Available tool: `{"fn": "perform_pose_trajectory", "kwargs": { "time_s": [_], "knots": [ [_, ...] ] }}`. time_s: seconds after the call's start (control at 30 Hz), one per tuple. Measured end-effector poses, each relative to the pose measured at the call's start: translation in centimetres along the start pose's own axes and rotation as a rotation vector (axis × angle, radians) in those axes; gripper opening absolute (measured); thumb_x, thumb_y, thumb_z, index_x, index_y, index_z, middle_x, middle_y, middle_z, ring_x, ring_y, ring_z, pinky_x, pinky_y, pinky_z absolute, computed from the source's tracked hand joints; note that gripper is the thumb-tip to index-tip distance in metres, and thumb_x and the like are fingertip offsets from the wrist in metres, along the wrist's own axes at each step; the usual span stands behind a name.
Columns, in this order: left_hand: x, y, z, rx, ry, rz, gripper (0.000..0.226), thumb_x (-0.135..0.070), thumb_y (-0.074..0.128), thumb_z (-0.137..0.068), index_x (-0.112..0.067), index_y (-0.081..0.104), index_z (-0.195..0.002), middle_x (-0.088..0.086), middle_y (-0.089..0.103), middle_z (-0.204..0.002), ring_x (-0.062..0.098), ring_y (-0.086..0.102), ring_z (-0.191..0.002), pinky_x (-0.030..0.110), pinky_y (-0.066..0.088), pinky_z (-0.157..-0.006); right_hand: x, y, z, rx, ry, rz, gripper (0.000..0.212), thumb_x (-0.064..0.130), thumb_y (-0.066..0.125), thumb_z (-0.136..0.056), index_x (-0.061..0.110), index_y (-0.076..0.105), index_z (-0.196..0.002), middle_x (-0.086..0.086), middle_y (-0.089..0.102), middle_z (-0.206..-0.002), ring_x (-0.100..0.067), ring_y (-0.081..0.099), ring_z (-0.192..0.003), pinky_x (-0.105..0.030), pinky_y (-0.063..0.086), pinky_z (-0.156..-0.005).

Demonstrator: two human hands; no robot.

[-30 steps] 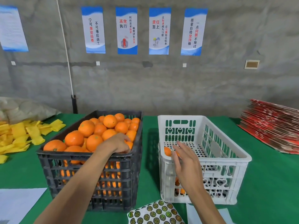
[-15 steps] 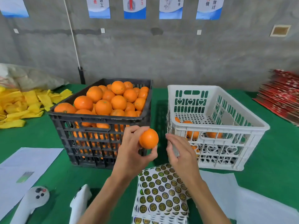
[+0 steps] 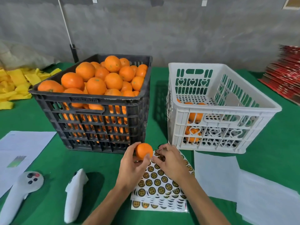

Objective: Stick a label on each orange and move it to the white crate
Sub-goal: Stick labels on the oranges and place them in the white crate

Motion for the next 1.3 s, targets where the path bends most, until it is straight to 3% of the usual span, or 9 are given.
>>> {"fn": "perform_pose_trajectory", "kwargs": {
  "time_s": [0.3,0.53,0.6,0.73,0.93,1.13,1.23,1.3],
  "knots": [
    [0.3,0.4,0.2,-0.001,-0.021,0.000,0.053,-0.058,0.067,-0.086,-0.040,0.052,-0.133,-0.010,0.067,-0.115,0.006,0.073,-0.090,0.024,0.061,-0.076,-0.2,0.2,-0.3,-0.121,0.117,-0.198,0.026,0.034,0.069,-0.095,0.012,0.080,-0.106,0.003,0.062,-0.123,-0.014,0.057,-0.113,-0.024,0.042,-0.101],
    [0.4,0.2,0.4,-0.012,-0.026,0.010,0.046,-0.048,0.068,-0.091,-0.038,0.053,-0.133,-0.008,0.068,-0.111,0.008,0.074,-0.088,0.019,0.057,-0.072,-0.4,-0.5,0.6,-0.112,0.009,-0.249,0.016,0.017,0.064,-0.099,0.010,0.079,-0.100,0.002,0.068,-0.110,-0.013,0.060,-0.102,-0.036,0.048,-0.097],
    [0.4,0.1,0.5,-0.015,-0.028,0.001,0.047,-0.050,0.067,-0.090,-0.038,0.052,-0.133,-0.008,0.067,-0.111,0.009,0.074,-0.087,0.019,0.058,-0.072,-0.8,-0.6,1.0,-0.107,-0.016,-0.227,0.017,0.025,0.066,-0.098,0.014,0.078,-0.102,0.008,0.065,-0.114,-0.009,0.056,-0.109,-0.033,0.045,-0.102],
    [0.1,0.0,0.5,-0.030,-0.007,-0.036,0.050,-0.060,0.061,-0.087,-0.040,0.051,-0.132,-0.010,0.066,-0.108,0.007,0.069,-0.083,0.017,0.054,-0.068,-1.2,-0.5,1.3,-0.051,-0.044,-0.073,0.050,0.059,0.068,-0.089,0.022,0.074,-0.121,0.017,0.059,-0.127,-0.004,0.046,-0.120,-0.026,0.040,-0.107],
    [-0.3,0.0,0.7,-0.016,0.046,-0.133,0.047,-0.061,0.058,-0.089,-0.043,0.049,-0.132,-0.014,0.064,-0.109,0.001,0.067,-0.083,0.011,0.051,-0.068,-0.8,-0.8,1.4,-0.108,-0.095,-0.017,0.035,0.046,0.062,-0.098,0.018,0.079,-0.111,0.012,0.065,-0.118,-0.009,0.053,-0.112,-0.027,0.046,-0.096],
    [-1.1,-0.1,0.9,0.012,0.114,-0.217,0.050,-0.061,0.056,-0.090,-0.040,0.047,-0.135,-0.023,0.058,-0.117,-0.008,0.064,-0.093,0.003,0.047,-0.070,-0.4,-0.8,1.2,-0.113,-0.107,0.109,0.036,0.038,0.051,-0.104,0.014,0.078,-0.111,0.007,0.068,-0.118,-0.014,0.056,-0.108,-0.027,0.044,-0.094],
    [-0.8,-0.2,0.8,0.001,0.103,-0.202,0.050,-0.061,0.055,-0.091,-0.039,0.047,-0.135,-0.018,0.060,-0.116,-0.006,0.065,-0.092,0.007,0.049,-0.071,-0.3,-1.0,1.1,-0.118,-0.101,0.178,0.036,0.037,0.047,-0.104,0.016,0.077,-0.107,0.006,0.070,-0.112,-0.015,0.059,-0.103,-0.028,0.046,-0.087],
    [-0.2,-0.1,0.7,0.003,0.071,-0.148,0.049,-0.063,0.054,-0.091,-0.041,0.047,-0.135,-0.011,0.064,-0.115,0.002,0.070,-0.090,0.017,0.056,-0.074,-0.4,-1.0,1.2,-0.102,-0.088,0.092,0.033,0.043,0.051,-0.102,0.023,0.074,-0.114,0.011,0.067,-0.115,-0.012,0.057,-0.108,-0.027,0.046,-0.090]
  ]
}}
Point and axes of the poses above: each hand's wrist, its own z-axis away from the middle knuckle, its own y-axis out of the palm, x = y × z, the point moved 4 cm from there along -z, towards the middle knuckle
